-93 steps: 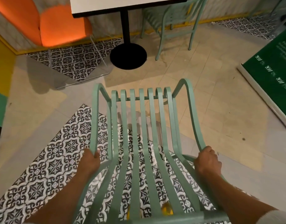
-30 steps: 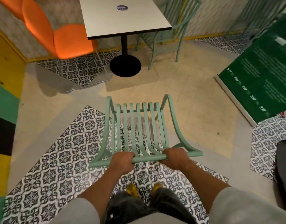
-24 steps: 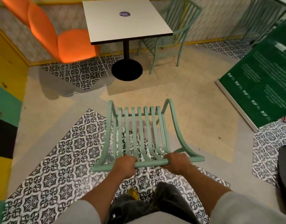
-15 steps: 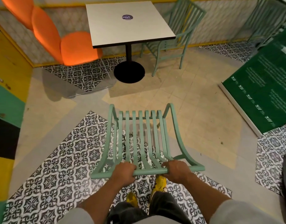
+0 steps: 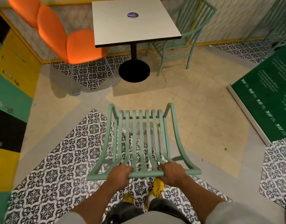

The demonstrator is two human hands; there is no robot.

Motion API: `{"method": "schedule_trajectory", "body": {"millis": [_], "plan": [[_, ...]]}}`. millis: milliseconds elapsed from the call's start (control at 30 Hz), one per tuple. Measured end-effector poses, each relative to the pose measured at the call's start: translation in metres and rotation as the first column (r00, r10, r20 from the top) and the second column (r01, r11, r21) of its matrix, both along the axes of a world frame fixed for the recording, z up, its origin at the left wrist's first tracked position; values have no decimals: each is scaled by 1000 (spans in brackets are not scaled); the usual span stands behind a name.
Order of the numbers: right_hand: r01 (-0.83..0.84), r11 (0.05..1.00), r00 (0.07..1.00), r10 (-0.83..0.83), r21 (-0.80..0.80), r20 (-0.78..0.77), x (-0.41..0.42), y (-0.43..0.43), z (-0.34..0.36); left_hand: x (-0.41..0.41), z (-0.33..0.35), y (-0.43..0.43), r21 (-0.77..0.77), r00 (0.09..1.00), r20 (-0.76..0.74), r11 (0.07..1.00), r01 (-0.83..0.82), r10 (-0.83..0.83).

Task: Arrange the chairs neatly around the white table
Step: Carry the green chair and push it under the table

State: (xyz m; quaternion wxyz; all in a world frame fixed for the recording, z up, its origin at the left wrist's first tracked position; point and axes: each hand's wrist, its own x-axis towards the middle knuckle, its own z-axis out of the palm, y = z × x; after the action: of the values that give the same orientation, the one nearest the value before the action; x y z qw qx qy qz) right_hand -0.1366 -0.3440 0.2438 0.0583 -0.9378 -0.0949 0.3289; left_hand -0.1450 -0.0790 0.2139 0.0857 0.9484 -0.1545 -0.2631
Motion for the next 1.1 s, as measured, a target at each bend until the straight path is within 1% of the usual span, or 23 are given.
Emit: {"method": "schedule_trajectory", "body": {"millis": [267,533,700,767,900,1100], "plan": [[-10,1000,999,9,12,31,31,-17,-3,27,4,-14,-7,999,-20,999,-37,37],[-50,999,996,49,7,69,77,-20,-5,70,13,-24,20,993,19,993,-114,113],[-71,997,996,71,3,55,106,-20,-4,96,15,-27,42,989,35,989,-142,141],[-73,997,997,73,-5,38,118,-20,-3,108,16,-25,46,991,39,990,-133,132],[-69,998,997,69,-9,20,144,-21,-1,136,17,-24,21,992,-4,992,-124,125],[-35,999,999,36,-38,16,191,-18,5,194,13,-21,16,996,-62,998,-60,61]]}}
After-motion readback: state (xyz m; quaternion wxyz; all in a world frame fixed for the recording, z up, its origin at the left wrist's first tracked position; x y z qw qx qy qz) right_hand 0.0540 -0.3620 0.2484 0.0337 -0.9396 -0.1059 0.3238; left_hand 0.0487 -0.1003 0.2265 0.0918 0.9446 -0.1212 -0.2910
